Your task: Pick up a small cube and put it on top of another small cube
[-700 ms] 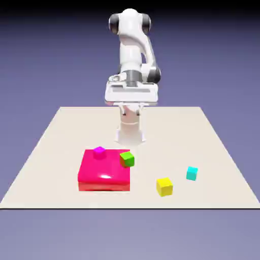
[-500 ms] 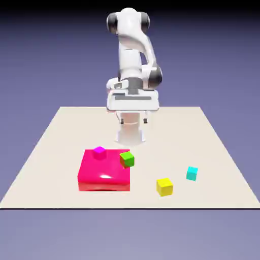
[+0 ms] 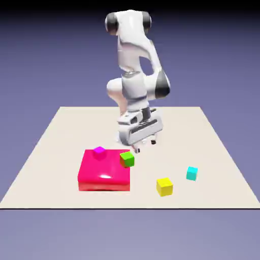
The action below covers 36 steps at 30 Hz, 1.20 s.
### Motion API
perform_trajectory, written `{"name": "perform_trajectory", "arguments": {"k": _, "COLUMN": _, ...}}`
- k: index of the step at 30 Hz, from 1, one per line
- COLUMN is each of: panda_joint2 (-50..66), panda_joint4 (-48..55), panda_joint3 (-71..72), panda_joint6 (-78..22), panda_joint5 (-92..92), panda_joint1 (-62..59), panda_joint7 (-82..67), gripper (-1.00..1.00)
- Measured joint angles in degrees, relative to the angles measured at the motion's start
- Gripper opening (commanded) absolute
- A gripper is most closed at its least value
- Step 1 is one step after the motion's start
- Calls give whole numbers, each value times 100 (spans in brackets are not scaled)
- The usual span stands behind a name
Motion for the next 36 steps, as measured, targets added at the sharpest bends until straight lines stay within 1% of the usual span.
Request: {"name": "perform_trajectory", "arguments": {"k": 36, "panda_joint2": 4298, "panda_joint4": 2841, "panda_joint3": -2173, "panda_joint6": -4938, "panda_joint5": 3071, "panda_joint1": 3089, "panda_joint7": -8970, "gripper": 0}}
